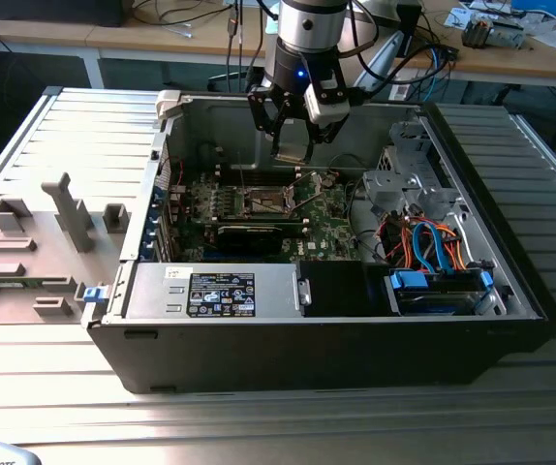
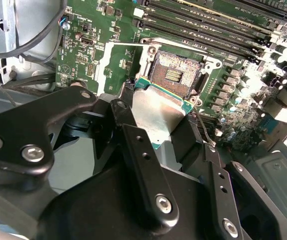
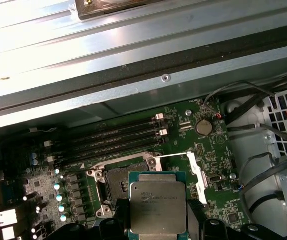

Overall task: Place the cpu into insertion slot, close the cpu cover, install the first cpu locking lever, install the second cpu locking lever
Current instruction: 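Place the cpu into insertion slot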

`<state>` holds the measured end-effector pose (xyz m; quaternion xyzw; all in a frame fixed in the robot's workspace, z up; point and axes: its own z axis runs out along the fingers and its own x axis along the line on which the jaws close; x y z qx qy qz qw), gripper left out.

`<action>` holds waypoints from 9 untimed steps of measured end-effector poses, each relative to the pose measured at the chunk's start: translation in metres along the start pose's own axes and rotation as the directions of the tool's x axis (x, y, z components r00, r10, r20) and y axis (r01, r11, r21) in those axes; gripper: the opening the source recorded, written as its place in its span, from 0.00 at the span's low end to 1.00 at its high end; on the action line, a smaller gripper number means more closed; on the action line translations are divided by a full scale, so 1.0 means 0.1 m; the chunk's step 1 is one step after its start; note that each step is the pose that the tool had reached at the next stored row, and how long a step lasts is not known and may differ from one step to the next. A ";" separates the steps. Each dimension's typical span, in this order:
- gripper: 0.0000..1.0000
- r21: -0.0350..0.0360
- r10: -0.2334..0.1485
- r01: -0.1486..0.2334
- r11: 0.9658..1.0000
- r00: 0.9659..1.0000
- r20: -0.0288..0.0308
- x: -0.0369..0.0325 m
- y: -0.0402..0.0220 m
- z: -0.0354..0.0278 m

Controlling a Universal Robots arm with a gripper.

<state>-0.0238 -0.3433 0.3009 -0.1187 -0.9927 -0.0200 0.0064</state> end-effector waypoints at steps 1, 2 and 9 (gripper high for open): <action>0.54 0.000 0.001 -0.001 1.000 1.000 0.000 0.000 0.000 0.000; 0.54 0.000 0.002 -0.002 1.000 1.000 0.000 0.000 0.000 0.000; 0.54 0.001 0.006 -0.006 1.000 1.000 0.000 -0.001 0.000 0.000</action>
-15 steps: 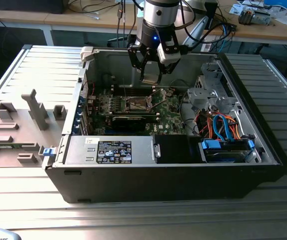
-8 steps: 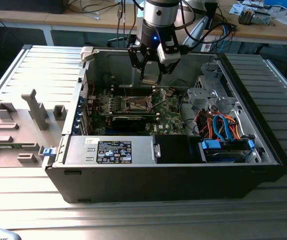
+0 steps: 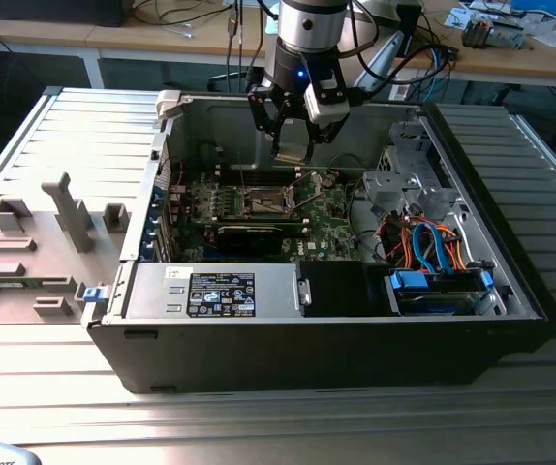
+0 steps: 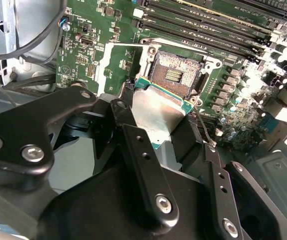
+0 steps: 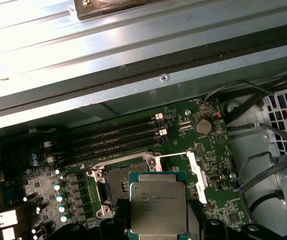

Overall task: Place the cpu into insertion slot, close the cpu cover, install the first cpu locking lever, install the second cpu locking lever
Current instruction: 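Place the cpu into insertion slot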

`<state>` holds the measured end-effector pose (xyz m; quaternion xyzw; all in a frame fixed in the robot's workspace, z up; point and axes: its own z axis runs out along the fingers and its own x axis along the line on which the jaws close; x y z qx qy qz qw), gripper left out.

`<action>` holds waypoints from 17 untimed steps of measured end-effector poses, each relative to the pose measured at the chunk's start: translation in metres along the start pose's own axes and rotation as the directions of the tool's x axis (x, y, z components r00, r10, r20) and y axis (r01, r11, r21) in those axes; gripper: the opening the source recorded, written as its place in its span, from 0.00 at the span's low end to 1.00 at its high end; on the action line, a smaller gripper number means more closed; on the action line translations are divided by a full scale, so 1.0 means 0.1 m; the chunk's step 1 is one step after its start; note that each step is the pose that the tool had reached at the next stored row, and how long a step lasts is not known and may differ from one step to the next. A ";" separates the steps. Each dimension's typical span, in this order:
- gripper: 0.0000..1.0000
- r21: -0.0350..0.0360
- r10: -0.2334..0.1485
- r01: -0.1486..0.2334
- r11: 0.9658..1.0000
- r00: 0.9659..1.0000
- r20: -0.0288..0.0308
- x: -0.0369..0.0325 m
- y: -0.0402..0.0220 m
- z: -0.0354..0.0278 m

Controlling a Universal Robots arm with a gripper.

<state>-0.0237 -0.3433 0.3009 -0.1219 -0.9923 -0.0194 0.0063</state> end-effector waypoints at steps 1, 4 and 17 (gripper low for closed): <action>0.54 0.000 0.001 -0.001 1.000 1.000 0.000 0.000 0.000 0.000; 0.54 0.000 0.003 -0.003 1.000 1.000 0.000 0.000 0.000 0.000; 0.54 0.002 0.012 -0.012 1.000 1.000 0.001 -0.002 0.000 0.000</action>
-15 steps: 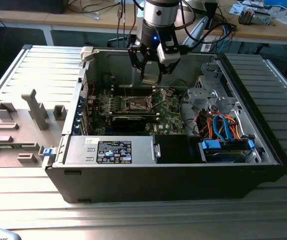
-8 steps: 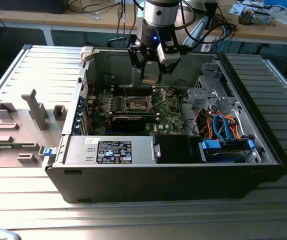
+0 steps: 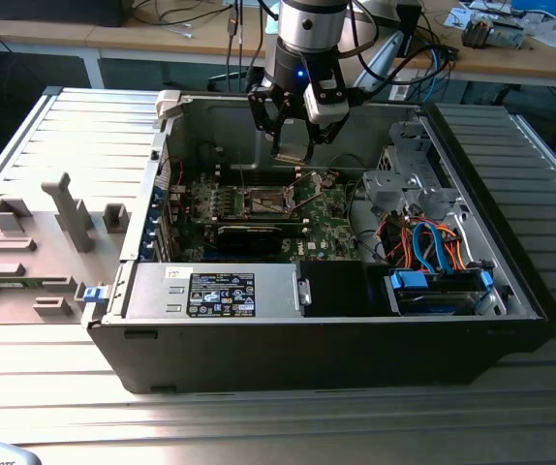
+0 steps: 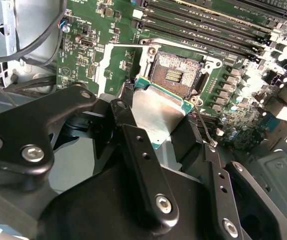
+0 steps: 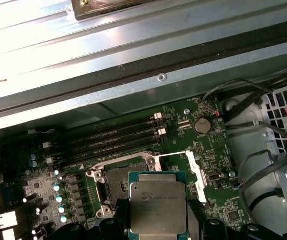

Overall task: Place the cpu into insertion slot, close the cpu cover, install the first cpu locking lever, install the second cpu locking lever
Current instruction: 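Place the cpu into insertion slot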

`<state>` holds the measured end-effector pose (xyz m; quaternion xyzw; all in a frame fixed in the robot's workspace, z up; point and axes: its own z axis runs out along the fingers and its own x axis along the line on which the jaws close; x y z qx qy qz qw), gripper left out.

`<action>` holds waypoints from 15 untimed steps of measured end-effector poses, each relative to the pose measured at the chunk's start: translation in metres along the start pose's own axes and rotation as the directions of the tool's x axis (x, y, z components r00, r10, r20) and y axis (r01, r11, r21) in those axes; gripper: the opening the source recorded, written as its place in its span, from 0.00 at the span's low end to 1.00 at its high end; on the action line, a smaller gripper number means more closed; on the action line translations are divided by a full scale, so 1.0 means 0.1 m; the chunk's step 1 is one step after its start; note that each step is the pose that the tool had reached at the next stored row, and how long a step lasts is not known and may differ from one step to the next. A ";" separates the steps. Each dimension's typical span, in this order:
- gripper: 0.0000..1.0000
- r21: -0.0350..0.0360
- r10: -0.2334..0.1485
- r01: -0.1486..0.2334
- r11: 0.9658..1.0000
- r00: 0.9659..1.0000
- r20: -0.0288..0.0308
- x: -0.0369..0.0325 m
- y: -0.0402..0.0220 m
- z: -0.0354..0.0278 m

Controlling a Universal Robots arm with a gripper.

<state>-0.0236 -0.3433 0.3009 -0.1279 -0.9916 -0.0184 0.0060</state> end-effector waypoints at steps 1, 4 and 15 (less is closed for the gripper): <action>0.54 0.000 0.001 -0.001 1.000 1.000 0.000 0.000 0.000 0.000; 0.54 0.000 0.002 -0.002 1.000 1.000 0.000 0.000 0.000 0.000; 0.54 0.003 0.010 -0.010 1.000 1.000 0.001 0.000 0.000 0.000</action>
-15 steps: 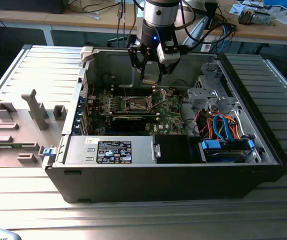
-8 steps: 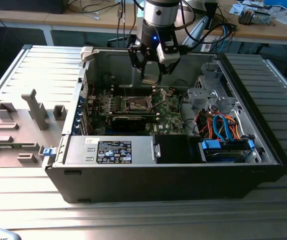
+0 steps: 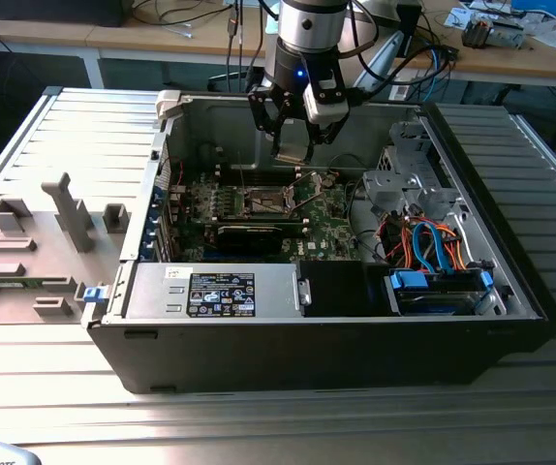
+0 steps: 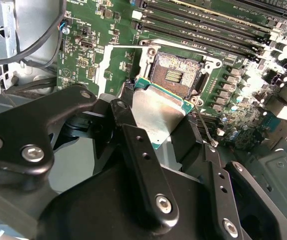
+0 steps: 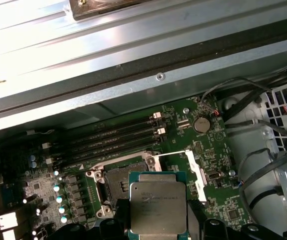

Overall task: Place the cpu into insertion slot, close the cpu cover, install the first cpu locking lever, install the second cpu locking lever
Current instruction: 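Place the cpu into insertion slot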

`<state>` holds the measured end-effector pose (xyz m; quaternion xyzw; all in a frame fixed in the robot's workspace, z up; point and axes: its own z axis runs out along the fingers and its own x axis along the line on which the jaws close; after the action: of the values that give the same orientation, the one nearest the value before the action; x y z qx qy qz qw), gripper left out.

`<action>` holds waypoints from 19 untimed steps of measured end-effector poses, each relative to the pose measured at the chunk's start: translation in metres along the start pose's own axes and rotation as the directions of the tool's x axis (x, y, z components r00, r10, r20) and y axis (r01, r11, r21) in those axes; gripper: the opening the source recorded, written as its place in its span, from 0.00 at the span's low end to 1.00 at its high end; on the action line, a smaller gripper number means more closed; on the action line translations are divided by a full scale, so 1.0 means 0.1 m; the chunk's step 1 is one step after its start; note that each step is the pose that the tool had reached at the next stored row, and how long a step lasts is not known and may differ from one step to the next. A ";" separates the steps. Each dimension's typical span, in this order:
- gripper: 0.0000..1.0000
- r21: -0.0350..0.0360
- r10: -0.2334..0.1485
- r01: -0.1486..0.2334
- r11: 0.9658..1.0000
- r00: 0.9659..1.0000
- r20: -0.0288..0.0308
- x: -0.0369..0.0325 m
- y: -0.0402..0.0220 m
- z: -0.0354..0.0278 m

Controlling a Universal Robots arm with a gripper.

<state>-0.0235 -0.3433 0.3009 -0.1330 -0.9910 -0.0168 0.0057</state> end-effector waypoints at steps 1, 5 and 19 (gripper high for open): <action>0.54 0.000 0.001 -0.001 1.000 1.000 0.000 0.000 0.000 0.000; 0.54 0.001 0.003 -0.003 1.000 1.000 0.000 0.000 0.000 0.000; 0.54 0.008 0.024 -0.025 1.000 1.000 0.003 -0.001 0.000 0.000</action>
<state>-0.0234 -0.3433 0.3009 -0.1451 -0.9893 -0.0127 0.0050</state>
